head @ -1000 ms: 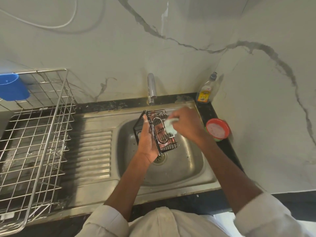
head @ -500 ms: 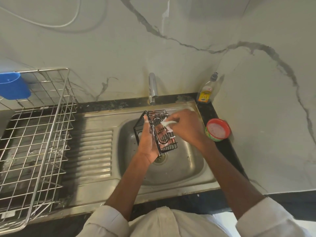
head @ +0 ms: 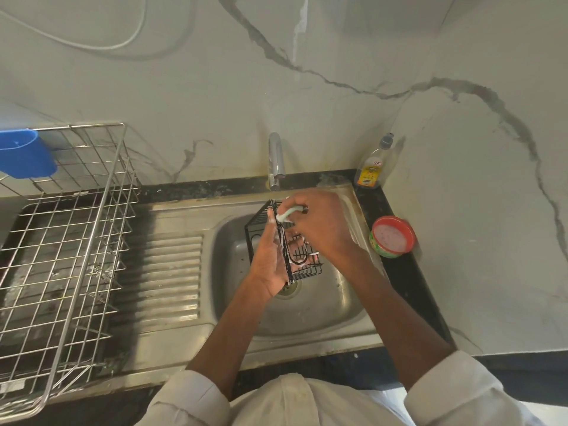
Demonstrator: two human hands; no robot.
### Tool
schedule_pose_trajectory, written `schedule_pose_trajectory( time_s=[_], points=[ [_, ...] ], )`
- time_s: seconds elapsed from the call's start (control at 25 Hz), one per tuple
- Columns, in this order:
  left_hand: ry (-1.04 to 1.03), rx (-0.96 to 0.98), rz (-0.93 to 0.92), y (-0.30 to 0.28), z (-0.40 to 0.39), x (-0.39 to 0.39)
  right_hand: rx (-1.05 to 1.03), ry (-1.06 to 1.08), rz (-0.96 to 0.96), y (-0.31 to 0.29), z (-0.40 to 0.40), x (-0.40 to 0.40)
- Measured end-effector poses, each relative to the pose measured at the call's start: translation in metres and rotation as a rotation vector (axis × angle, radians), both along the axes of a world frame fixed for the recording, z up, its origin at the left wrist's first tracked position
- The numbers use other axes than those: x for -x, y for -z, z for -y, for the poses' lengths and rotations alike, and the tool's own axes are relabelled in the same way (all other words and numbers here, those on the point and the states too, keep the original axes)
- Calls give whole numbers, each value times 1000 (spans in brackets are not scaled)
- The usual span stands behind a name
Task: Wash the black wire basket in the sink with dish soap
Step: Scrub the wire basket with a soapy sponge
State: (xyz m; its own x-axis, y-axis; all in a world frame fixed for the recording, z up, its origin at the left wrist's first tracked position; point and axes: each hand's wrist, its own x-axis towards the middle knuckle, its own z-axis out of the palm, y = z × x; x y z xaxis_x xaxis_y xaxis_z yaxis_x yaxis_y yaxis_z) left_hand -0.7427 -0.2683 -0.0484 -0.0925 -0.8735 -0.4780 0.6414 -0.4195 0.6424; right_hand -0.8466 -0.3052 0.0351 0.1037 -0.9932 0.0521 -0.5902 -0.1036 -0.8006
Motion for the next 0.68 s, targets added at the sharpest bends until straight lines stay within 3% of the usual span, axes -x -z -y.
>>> schedule_pose_trajectory(
  time_s=[0.08, 0.2, 0.36, 0.6, 0.68],
  points=[
    [-7, -14, -2, 1, 0, -1, 34, 62, -68, 1, 1, 1],
    [-36, -9, -15, 2, 1, -1, -49, -28, 136, -2, 0, 1],
    [9, -12, 49, -2, 0, 1, 83, 178, 194, -2, 5, -5],
    [-61, -53, 65, 11, 2, -5, -303, -225, -30, -6, -4, 14],
    [-50, -48, 78, 11, 2, -6, -258, -195, -30, -6, -2, 13]
  ],
)
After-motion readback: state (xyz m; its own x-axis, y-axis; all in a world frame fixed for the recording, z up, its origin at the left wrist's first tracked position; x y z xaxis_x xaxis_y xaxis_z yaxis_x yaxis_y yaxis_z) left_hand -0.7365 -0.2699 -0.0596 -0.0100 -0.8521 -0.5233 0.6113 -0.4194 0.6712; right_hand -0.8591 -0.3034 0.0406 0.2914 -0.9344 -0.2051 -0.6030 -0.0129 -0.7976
